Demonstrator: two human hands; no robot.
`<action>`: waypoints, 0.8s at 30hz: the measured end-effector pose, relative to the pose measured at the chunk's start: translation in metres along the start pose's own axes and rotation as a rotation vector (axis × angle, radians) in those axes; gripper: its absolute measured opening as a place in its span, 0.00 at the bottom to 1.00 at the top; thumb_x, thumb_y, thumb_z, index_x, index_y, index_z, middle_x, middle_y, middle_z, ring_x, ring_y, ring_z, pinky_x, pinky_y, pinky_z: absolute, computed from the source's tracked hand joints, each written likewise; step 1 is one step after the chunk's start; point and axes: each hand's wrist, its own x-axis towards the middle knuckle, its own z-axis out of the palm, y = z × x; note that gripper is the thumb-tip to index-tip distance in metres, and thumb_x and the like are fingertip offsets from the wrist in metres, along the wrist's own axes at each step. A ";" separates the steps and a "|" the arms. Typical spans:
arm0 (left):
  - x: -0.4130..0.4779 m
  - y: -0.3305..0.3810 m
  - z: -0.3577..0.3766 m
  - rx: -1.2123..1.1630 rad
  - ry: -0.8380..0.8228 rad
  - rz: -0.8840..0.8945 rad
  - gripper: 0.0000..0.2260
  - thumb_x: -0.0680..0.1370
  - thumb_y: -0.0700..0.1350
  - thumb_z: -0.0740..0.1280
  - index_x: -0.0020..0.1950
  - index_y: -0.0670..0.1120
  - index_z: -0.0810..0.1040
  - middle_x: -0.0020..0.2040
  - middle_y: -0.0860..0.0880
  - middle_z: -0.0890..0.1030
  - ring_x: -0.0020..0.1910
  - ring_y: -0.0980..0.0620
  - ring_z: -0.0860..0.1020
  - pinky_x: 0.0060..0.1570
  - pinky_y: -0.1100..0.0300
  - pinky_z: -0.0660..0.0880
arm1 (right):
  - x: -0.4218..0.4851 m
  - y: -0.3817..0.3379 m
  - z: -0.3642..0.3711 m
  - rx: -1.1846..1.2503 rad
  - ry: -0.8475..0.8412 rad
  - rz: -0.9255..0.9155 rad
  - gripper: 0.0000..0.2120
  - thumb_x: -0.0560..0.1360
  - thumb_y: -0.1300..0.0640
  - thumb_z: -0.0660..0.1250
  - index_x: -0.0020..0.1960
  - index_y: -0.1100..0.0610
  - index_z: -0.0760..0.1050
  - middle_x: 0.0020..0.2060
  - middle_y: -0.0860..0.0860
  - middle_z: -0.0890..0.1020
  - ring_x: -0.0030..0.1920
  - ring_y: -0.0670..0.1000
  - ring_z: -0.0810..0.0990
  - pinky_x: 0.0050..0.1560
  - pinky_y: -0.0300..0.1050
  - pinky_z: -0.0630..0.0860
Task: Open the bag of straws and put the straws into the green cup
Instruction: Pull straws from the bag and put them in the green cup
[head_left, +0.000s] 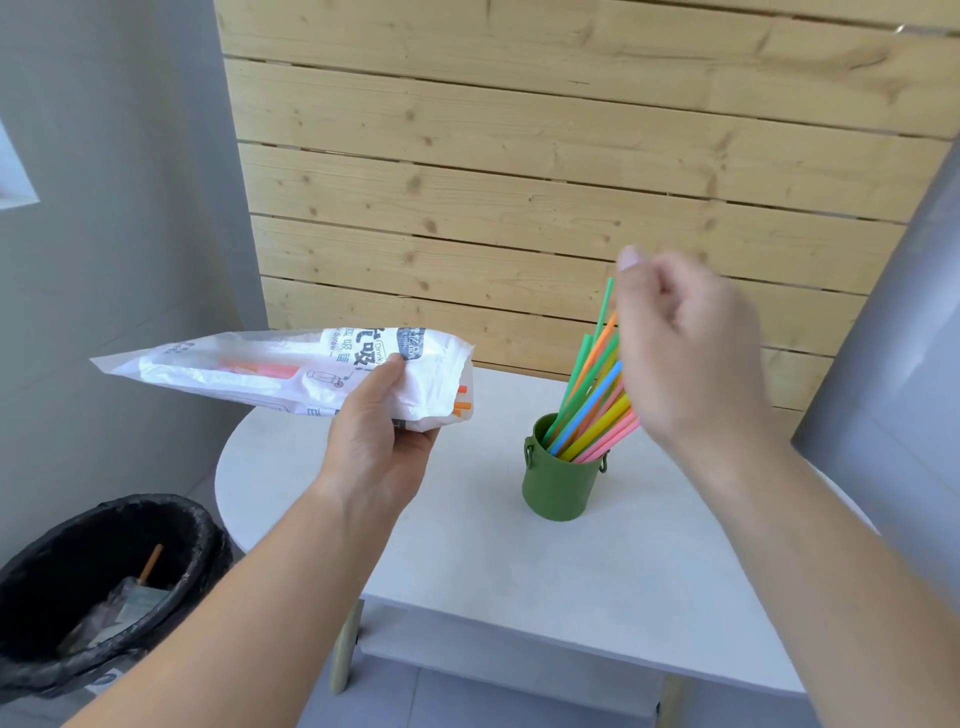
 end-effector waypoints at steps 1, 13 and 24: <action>-0.001 0.000 0.001 0.005 -0.008 0.010 0.04 0.81 0.39 0.67 0.50 0.41 0.82 0.40 0.45 0.88 0.36 0.46 0.87 0.31 0.56 0.82 | -0.006 -0.001 0.006 0.056 -0.124 0.131 0.26 0.81 0.39 0.55 0.42 0.61 0.73 0.25 0.52 0.74 0.22 0.44 0.69 0.28 0.42 0.66; -0.016 -0.004 0.014 0.262 -0.188 0.153 0.18 0.80 0.41 0.70 0.69 0.37 0.76 0.57 0.43 0.85 0.58 0.43 0.84 0.56 0.46 0.82 | -0.061 0.010 0.063 0.615 -0.543 0.967 0.32 0.78 0.29 0.49 0.49 0.56 0.74 0.22 0.53 0.77 0.18 0.52 0.70 0.21 0.36 0.66; -0.021 -0.004 0.019 0.328 -0.204 0.194 0.15 0.81 0.39 0.68 0.67 0.38 0.77 0.52 0.46 0.85 0.51 0.48 0.84 0.46 0.53 0.83 | -0.063 0.012 0.066 0.733 -0.444 0.979 0.17 0.81 0.46 0.59 0.37 0.53 0.71 0.23 0.49 0.69 0.20 0.47 0.60 0.22 0.34 0.54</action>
